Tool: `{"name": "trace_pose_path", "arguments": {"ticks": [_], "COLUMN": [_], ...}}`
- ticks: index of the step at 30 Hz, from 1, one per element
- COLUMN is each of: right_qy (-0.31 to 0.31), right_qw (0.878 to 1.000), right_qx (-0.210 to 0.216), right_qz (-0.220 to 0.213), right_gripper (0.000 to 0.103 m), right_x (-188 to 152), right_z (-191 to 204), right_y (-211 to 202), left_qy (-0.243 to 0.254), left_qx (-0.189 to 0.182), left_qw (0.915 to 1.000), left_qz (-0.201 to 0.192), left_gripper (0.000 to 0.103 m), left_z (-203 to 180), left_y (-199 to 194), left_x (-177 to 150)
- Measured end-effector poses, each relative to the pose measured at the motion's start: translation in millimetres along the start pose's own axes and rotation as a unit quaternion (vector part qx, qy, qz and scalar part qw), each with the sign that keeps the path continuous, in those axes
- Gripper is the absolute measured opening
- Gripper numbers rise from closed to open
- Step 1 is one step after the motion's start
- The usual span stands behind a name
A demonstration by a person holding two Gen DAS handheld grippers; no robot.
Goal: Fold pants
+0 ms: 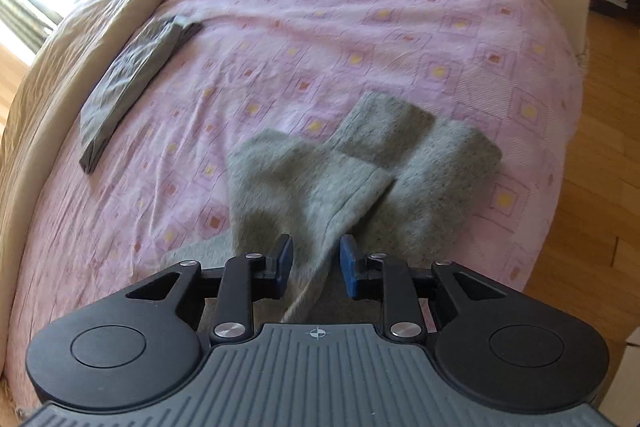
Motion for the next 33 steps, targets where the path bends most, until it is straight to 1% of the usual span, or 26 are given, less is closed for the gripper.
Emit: {"name": "trace_pose_path", "arguments": {"ticks": [2, 8, 10, 13, 16, 17, 18, 19, 21, 23, 27, 29, 30, 31, 32, 33], "right_qy": [0.017, 0.031, 0.040, 0.049, 0.056, 0.052, 0.042, 0.025, -0.016, -0.063, -0.149, -0.180, -0.190, -0.195, -0.203, -0.211], "right_qw": [1.000, 0.999, 0.998, 0.997, 0.996, 0.996, 0.996, 0.996, 0.997, 0.994, 0.982, 0.975, 0.973, 0.972, 0.972, 0.973], "right_qx": [-0.009, -0.022, -0.012, -0.008, 0.017, 0.026, 0.032, 0.038, 0.052, 0.077, 0.114, 0.121, 0.123, 0.120, 0.109, 0.091], "right_qz": [-0.007, 0.026, 0.039, 0.064, 0.072, 0.075, 0.077, 0.076, 0.058, 0.037, -0.016, -0.040, -0.048, -0.048, -0.040, -0.021], "right_gripper": [0.030, 0.030, 0.030, 0.030, 0.030, 0.024, 0.007, 0.005, 0.005, 0.005, 0.004, 0.004, 0.004, 0.004, 0.004, 0.004], "right_x": [6.0, 17.1, 18.9, 21.6, 25.0, 26.8, 29.8, 34.7, 45.8, 59.9, 87.6, 93.9, 95.0, 93.0, 88.5, 81.6], "right_z": [-12.4, -39.5, -44.1, -49.1, -46.3, -43.8, -40.5, -35.5, -22.6, -2.7, 31.1, 35.7, 32.2, 24.8, 14.5, 2.5], "right_y": [0.1, 25.2, 33.3, 43.5, 45.7, 45.7, 45.1, 43.5, 34.8, 20.7, -26.6, -54.7, -66.9, -73.4, -74.1, -67.9], "left_qy": [-0.008, -0.028, -0.039, -0.047, -0.062, -0.067, -0.071, -0.073, -0.076, -0.084, -0.104, -0.104, -0.105, -0.105, -0.100, -0.092], "left_qx": [0.004, 0.036, 0.047, 0.063, 0.073, 0.076, 0.079, 0.081, 0.084, 0.086, 0.080, 0.079, 0.074, 0.071, 0.072, 0.079], "left_qw": [1.0000, 0.9989, 0.9981, 0.9968, 0.9953, 0.9948, 0.9944, 0.9940, 0.9935, 0.9919, 0.9862, 0.9842, 0.9842, 0.9854, 0.9873, 0.9896], "left_qz": [0.001, 0.006, 0.010, 0.013, 0.009, 0.008, 0.006, 0.002, -0.015, -0.041, -0.100, -0.120, -0.121, -0.113, -0.100, -0.078], "left_gripper": [0.010, 0.010, 0.010, 0.010, 0.010, 0.010, 0.009, 0.009, 0.006, 0.005, 0.005, 0.006, 0.006, 0.006, 0.006, 0.006], "left_z": [-0.2, -2.7, -2.8, -4.0, -4.3, -4.7, -4.9, -5.4, -6.1, -4.7, 2.0, 2.7, 1.5, -0.9, -4.3, -9.2], "left_y": [-0.2, -0.7, -0.9, -0.3, -3.4, -4.4, -5.7, -7.8, -15.8, -29.9, -75.8, -95.0, -99.8, -98.8, -93.2, -80.0], "left_x": [1.3, -0.5, -2.9, -4.2, -2.5, -1.5, -0.3, 1.5, 8.3, 18.5, 34.0, 27.4, 18.9, 8.2, -3.9, -18.8]}}
Point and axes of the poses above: each gripper's, at about its wrist camera, not at the fingertips, and y roughly the way its jaws point, z to its left, x to its top, the point moved 8 cm from there along y, roughly the way its jaws point, and after that the axes turned 13 degrees about x, right-handed, at the moved point
